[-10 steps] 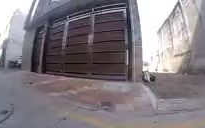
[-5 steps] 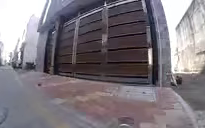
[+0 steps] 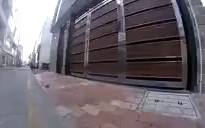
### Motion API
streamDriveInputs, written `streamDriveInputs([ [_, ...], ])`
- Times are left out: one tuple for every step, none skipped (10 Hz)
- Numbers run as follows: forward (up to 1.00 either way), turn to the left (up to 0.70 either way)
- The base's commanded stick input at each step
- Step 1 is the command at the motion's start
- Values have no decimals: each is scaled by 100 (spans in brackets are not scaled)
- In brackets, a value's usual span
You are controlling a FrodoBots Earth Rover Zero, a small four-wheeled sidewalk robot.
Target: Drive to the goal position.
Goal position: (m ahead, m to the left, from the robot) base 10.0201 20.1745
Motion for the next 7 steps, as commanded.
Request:
streamDriveInputs([
  [100, 27],
  [100, 27],
  [100, 27],
  [100, 27],
  [100, 27],
  [100, 27],
  [100, 27],
])
